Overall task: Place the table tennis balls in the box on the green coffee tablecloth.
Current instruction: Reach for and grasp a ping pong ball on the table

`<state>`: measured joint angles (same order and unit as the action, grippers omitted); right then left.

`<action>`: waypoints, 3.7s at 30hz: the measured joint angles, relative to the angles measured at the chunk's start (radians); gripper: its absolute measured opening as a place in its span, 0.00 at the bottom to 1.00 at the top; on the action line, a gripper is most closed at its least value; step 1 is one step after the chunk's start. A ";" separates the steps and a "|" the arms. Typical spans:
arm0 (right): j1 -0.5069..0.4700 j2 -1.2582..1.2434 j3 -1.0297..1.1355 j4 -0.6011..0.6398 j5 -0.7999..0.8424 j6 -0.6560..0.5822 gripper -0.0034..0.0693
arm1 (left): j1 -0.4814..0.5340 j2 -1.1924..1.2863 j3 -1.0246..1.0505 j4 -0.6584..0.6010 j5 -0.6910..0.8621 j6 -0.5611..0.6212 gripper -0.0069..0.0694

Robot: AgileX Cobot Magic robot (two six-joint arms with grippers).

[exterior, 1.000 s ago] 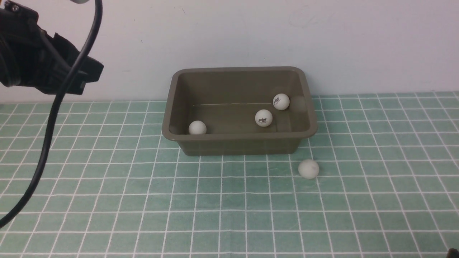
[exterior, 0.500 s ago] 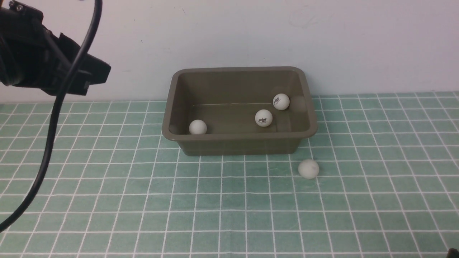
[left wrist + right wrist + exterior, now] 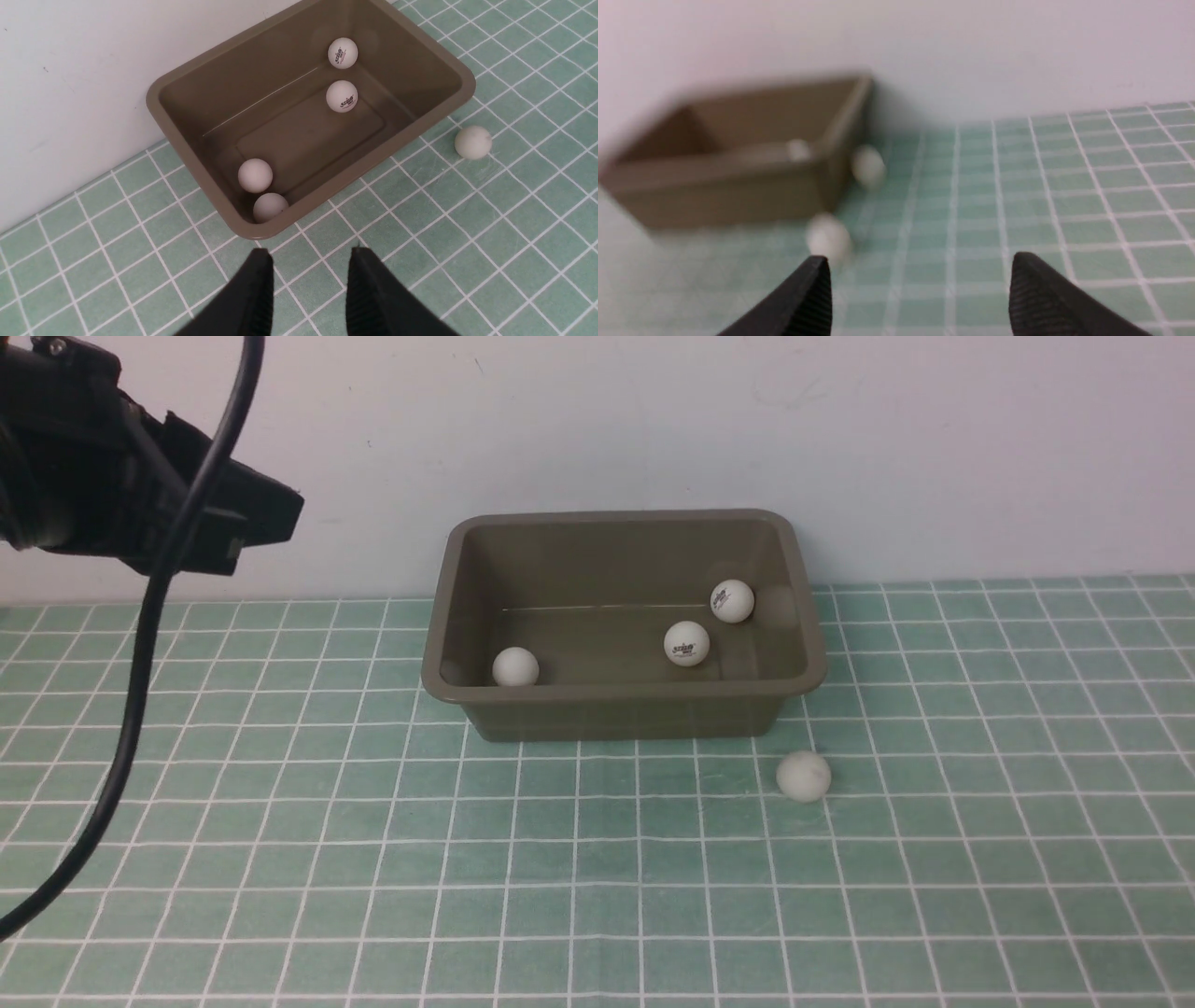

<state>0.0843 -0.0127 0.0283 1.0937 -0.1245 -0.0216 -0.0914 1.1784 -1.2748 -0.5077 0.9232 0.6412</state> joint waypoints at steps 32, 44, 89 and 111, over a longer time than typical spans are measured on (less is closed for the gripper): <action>0.000 0.171 -0.365 -0.020 0.630 -0.827 0.68 | 0.000 0.000 0.000 -0.082 -0.058 0.136 0.36; 0.000 0.601 -0.604 -0.236 0.812 -0.842 0.68 | 0.000 0.000 0.000 -0.082 -0.058 0.143 0.36; 0.033 1.849 -1.195 -0.249 0.870 -0.966 0.68 | 0.000 0.000 0.000 -0.082 -0.058 0.181 0.36; 0.157 2.005 -1.245 -0.404 0.726 -0.929 0.61 | 0.000 0.000 0.000 -0.082 -0.033 0.187 0.36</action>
<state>0.2414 1.9926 -1.2170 0.6892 0.6012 -0.9507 -0.0914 1.1784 -1.2748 -0.5897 0.8905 0.8281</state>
